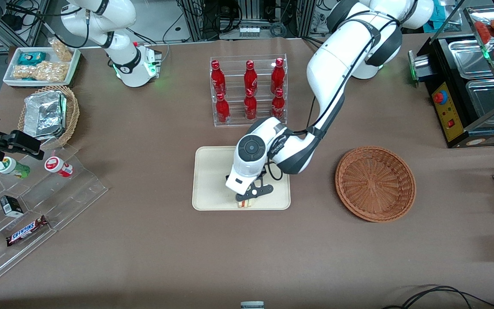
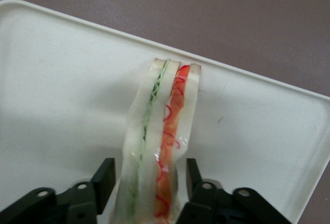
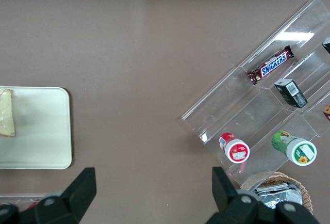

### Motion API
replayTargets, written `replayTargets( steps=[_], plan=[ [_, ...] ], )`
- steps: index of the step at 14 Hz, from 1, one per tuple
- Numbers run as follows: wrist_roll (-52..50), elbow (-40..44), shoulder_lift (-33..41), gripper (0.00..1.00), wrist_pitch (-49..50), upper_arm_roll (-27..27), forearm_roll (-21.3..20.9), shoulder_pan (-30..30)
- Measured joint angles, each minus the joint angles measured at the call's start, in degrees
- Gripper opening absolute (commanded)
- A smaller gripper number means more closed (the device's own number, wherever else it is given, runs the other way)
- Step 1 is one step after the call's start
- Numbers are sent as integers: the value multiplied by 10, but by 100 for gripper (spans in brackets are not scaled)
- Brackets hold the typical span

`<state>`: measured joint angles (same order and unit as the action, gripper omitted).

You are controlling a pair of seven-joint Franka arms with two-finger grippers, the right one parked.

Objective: Place sandwich from basket to tray

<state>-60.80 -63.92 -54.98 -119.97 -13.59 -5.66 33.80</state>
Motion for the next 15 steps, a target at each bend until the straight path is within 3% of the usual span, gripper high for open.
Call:
replayTargets(
  steps=[4, 9, 12, 15],
  plan=[
    [-2, 15, 8, 100, 16, 13, 0, 0],
    [1, 30, 100, 100, 152, 47, -1, -19],
    [87, -5, 185, 100, 227, 48, 16, -75],
    [208, -101, 291, 100, 272, 49, 48, -150]
  ],
)
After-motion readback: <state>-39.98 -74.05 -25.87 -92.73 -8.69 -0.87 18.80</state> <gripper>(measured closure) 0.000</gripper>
